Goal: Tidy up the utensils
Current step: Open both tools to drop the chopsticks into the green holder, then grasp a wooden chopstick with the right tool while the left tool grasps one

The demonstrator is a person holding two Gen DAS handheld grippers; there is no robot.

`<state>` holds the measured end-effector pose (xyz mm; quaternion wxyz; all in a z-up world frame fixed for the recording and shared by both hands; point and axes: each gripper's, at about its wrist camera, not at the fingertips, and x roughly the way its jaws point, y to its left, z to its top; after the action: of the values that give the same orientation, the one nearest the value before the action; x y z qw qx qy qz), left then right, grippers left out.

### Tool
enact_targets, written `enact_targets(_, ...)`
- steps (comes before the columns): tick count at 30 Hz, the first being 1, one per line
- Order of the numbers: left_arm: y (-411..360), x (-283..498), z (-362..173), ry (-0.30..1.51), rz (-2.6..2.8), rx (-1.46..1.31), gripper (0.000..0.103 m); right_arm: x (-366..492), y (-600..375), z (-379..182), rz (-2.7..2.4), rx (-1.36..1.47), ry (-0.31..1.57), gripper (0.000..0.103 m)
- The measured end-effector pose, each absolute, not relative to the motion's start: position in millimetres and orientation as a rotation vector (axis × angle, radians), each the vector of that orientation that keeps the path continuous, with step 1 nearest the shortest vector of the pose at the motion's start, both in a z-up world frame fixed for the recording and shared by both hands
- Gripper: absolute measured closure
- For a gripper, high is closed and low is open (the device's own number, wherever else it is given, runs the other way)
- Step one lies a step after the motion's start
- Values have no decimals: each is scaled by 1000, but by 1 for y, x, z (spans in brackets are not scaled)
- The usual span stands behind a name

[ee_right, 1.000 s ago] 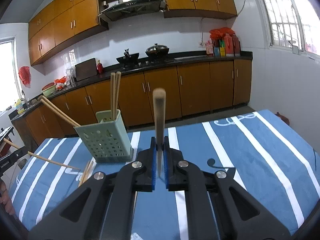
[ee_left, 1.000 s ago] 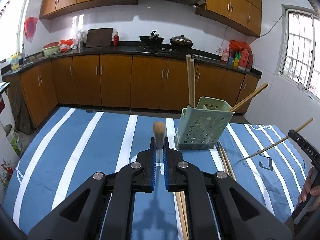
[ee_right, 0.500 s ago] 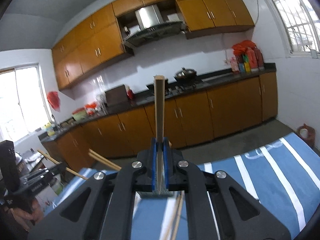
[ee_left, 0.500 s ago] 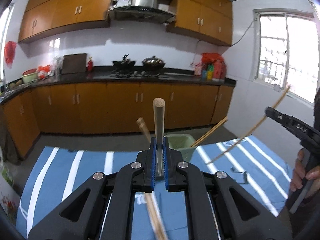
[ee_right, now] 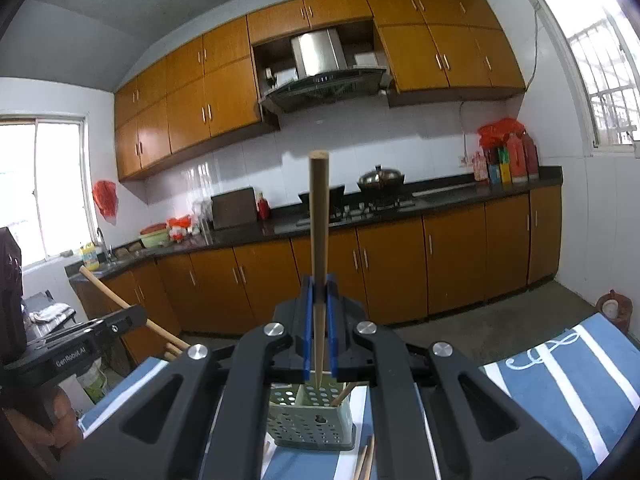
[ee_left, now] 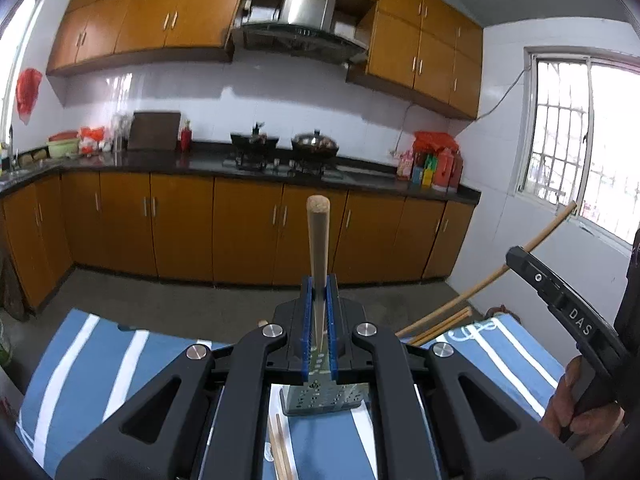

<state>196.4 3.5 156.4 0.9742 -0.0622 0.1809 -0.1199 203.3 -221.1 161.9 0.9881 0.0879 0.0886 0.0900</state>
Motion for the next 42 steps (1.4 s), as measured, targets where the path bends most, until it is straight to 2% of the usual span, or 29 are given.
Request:
enact_targets(10,-2,219,126,434,-239,-124,96,245,-205,125,162,148,293,95)
enact_targets(15,-2,223,123,460,-229,-138,96,248,-208,117,161,160,335,87)
enact_targets(17,-2,220,124,454,-223,-135,91,243,-210,119,158,165,320,81)
enact_targets(22,-2,212,132,428,-212,-136,77,228,-218,127,156,173,288,79)
enact_targets(31,16,177,144,370,-195,-160,77,177,-243,121,121,185,271,76)
enact_targets(35,26,159,131,384,-170,-141,77,162,-254,89,99,193,359,76)
enact_targets(37,29,151,115,415,-148,-114,71,160,-254,63,89,182,437,76)
enact_targets(42,32,147,57,538,-107,-50,70,167,-245,-8,96,191,655,76)
